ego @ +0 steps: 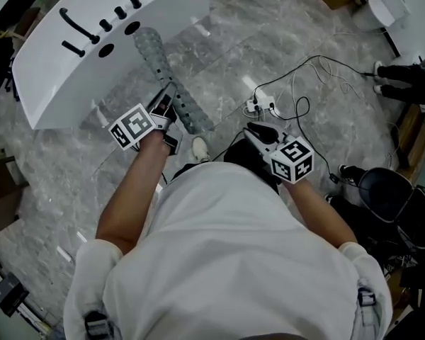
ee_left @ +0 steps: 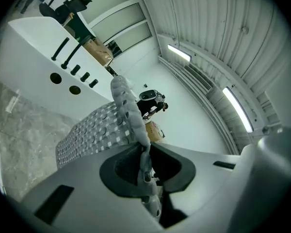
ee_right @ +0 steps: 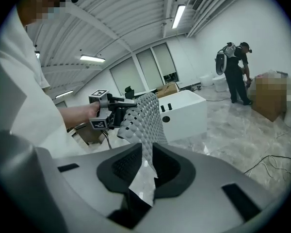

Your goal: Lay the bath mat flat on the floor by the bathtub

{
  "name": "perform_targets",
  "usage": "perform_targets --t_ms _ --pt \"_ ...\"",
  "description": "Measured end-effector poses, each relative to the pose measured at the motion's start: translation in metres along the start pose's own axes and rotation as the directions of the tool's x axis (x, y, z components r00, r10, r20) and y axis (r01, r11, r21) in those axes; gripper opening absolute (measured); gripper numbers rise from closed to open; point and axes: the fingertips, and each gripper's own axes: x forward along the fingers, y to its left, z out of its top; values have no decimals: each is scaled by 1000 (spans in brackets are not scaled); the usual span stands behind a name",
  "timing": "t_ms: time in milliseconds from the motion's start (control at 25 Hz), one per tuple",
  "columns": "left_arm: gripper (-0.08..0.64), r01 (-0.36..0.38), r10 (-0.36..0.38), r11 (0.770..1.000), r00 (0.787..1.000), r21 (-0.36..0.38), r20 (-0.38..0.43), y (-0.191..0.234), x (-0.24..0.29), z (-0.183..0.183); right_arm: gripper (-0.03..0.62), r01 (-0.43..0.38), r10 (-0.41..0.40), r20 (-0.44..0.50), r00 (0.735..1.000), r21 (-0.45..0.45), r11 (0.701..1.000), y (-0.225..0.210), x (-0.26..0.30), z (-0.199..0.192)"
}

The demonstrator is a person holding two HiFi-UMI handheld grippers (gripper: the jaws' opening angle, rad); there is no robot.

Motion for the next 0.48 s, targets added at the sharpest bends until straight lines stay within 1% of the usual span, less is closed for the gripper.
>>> perform_targets --t_ms 160,320,480 --pt "61 -18 18 1000 1000 4 -20 7 48 13 72 -23 23 -13 1000 -10 1000 -13 14 22" --pt "61 -28 27 999 1000 -25 -11 8 112 26 64 -53 54 -24 998 16 998 -55 28 41" --pt "61 -56 55 998 998 -39 -15 15 176 52 60 -106 106 -46 993 18 994 -105 65 73"
